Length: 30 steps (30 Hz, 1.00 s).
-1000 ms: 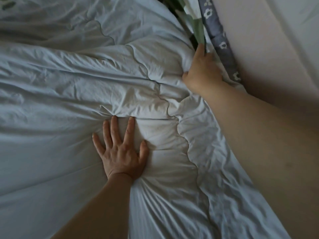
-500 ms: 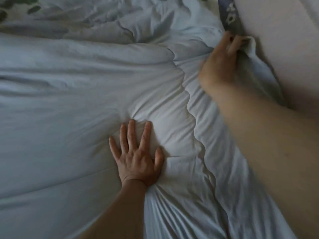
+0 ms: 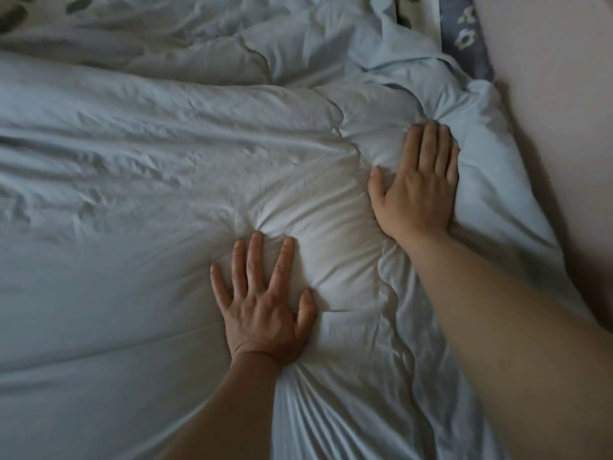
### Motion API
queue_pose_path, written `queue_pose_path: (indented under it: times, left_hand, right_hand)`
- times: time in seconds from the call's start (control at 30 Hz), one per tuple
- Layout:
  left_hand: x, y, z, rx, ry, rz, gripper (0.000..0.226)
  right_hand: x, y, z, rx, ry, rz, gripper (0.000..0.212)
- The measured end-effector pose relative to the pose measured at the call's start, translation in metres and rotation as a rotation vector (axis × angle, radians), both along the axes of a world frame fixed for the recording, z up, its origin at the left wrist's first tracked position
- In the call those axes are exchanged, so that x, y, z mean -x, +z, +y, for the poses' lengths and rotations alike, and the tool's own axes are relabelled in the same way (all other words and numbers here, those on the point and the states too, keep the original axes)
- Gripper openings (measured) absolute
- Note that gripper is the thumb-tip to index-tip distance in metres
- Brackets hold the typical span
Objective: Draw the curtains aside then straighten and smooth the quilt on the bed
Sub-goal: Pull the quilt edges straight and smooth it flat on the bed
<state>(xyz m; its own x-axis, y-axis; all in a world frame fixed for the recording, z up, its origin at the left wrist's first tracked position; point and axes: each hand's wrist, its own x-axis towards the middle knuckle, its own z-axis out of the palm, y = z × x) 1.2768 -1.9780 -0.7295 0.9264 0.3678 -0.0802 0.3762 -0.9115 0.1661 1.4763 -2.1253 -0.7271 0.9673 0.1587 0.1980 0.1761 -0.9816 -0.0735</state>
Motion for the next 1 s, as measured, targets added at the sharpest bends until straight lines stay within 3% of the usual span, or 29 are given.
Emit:
queue_pose_path:
  times: [0.47, 0.6, 0.7, 1.0]
  left_hand:
    - [0.0, 0.003, -0.001, -0.003, -0.02, -0.002, 0.078]
    - [-0.054, 0.009, 0.034, -0.004, -0.018, -0.084, 0.08]
    - [-0.115, 0.009, 0.055, -0.018, 0.095, -0.009, 0.077]
    - [-0.124, -0.004, 0.057, -0.016, 0.104, -0.038, 0.077]
  right_hand:
    - [-0.007, -0.007, 0.004, -0.065, -0.024, -0.049, 0.076]
    - [-0.009, -0.007, 0.005, -0.064, -0.009, -0.053, 0.075]
    - [-0.014, -0.01, 0.006, -0.058, -0.013, -0.042, 0.076]
    - [-0.015, -0.008, 0.007, -0.027, -0.015, -0.037, 0.076]
